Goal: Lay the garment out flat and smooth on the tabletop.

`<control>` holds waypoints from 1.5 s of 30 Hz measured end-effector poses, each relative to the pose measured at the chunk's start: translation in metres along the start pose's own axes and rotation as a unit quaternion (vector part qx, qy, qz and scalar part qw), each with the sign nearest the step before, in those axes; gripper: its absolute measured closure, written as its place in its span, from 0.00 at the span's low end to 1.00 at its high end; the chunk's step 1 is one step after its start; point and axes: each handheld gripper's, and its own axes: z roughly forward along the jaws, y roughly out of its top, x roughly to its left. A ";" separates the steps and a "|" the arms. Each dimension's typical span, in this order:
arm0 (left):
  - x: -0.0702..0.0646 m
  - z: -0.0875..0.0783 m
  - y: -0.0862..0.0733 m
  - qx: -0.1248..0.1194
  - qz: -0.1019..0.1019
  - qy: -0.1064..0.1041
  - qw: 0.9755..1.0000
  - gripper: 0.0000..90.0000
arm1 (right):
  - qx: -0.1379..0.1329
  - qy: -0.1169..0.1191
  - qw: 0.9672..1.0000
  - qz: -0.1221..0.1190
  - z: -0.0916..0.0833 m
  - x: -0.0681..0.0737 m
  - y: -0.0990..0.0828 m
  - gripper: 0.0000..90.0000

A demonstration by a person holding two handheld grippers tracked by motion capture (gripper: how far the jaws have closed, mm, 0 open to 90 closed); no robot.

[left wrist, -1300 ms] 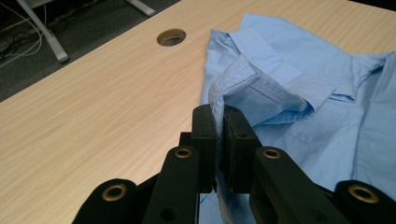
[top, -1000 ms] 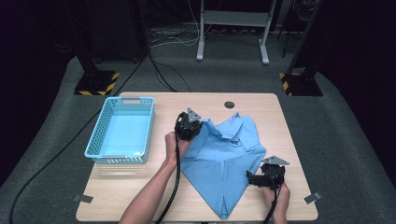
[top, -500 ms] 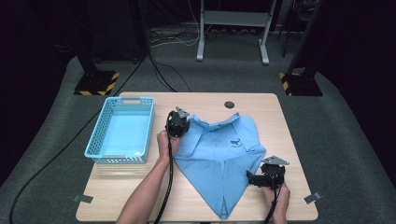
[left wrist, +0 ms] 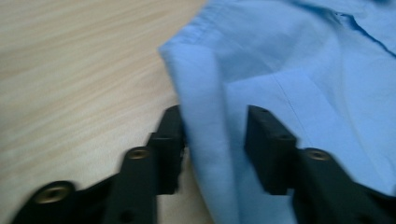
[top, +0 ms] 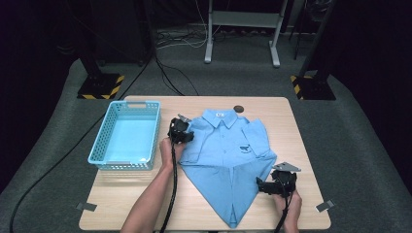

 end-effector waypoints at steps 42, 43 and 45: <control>-0.089 -0.062 -0.085 -0.004 0.044 -0.083 0.996 0.00 | 0.022 0.037 0.998 -0.054 0.041 0.022 0.047 0.00; -0.089 -0.062 -0.086 -0.008 0.043 -0.083 0.996 0.00 | 0.026 0.035 0.998 -0.055 0.043 0.022 0.046 0.00; -0.090 -0.062 -0.087 -0.011 0.040 -0.081 0.996 0.00 | 0.018 0.038 0.998 -0.047 0.043 0.021 0.044 0.00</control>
